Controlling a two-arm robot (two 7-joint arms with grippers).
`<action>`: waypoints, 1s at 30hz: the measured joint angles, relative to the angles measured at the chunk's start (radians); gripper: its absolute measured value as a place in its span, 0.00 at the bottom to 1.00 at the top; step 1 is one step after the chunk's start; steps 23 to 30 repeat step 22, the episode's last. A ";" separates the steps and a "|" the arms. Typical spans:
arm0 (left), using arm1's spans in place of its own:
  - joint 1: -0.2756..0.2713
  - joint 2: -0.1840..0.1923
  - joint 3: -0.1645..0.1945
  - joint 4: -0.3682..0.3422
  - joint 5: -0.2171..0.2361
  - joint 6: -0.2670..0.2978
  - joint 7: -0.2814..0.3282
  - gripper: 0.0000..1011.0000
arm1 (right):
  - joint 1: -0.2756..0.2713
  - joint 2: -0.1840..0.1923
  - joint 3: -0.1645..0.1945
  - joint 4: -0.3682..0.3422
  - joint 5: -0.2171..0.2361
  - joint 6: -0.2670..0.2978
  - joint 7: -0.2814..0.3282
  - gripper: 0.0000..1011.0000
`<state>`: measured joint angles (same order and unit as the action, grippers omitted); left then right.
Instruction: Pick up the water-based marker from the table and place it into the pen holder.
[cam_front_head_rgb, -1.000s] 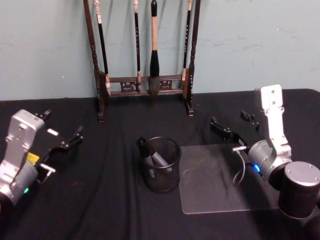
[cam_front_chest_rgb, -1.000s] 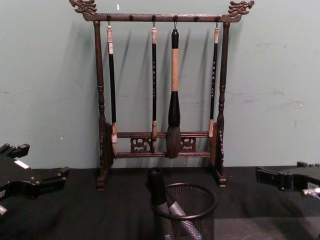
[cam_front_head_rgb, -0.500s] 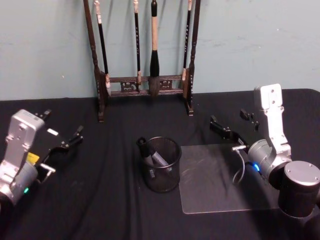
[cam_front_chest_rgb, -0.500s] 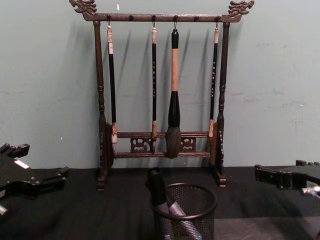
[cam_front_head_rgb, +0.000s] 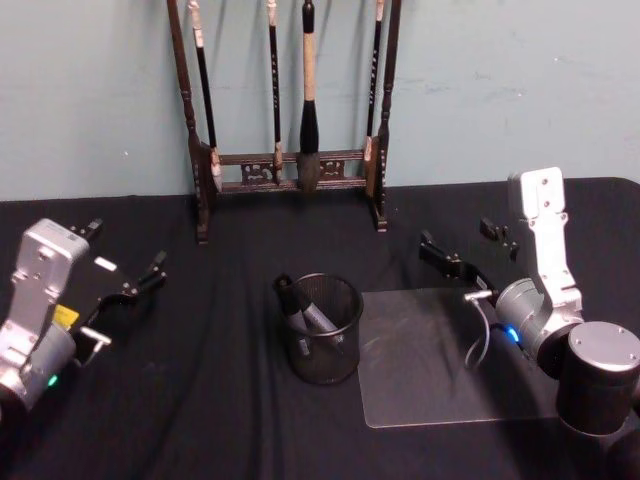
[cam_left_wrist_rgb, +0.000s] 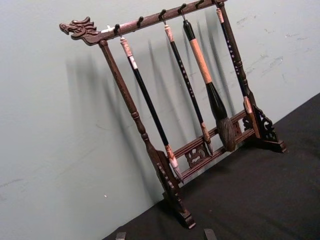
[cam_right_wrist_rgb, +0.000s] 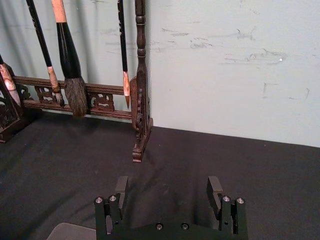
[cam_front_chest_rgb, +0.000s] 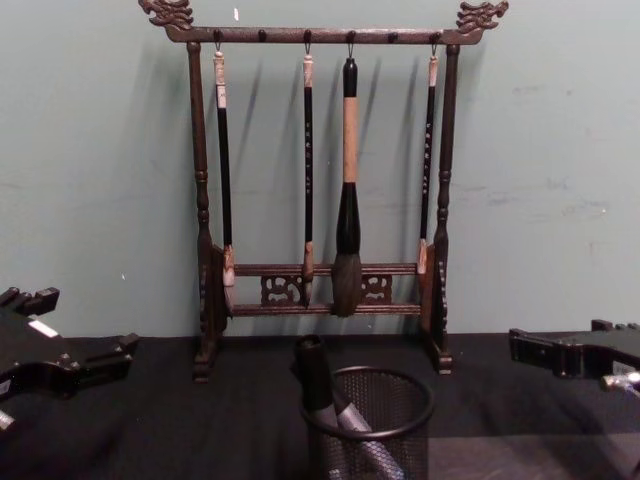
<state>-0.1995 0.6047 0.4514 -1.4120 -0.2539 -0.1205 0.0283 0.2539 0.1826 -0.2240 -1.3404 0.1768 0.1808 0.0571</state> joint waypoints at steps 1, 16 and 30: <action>0.000 0.000 0.000 0.000 0.000 0.000 0.000 1.00 | 0.000 0.000 0.000 0.000 0.000 0.000 0.000 0.99; 0.000 0.000 0.000 0.000 0.000 0.000 0.000 1.00 | 0.000 0.000 0.000 0.000 0.000 0.000 0.000 0.99; 0.000 0.000 0.000 0.000 0.000 0.000 0.000 1.00 | 0.000 0.000 0.000 0.000 0.000 0.000 0.000 0.99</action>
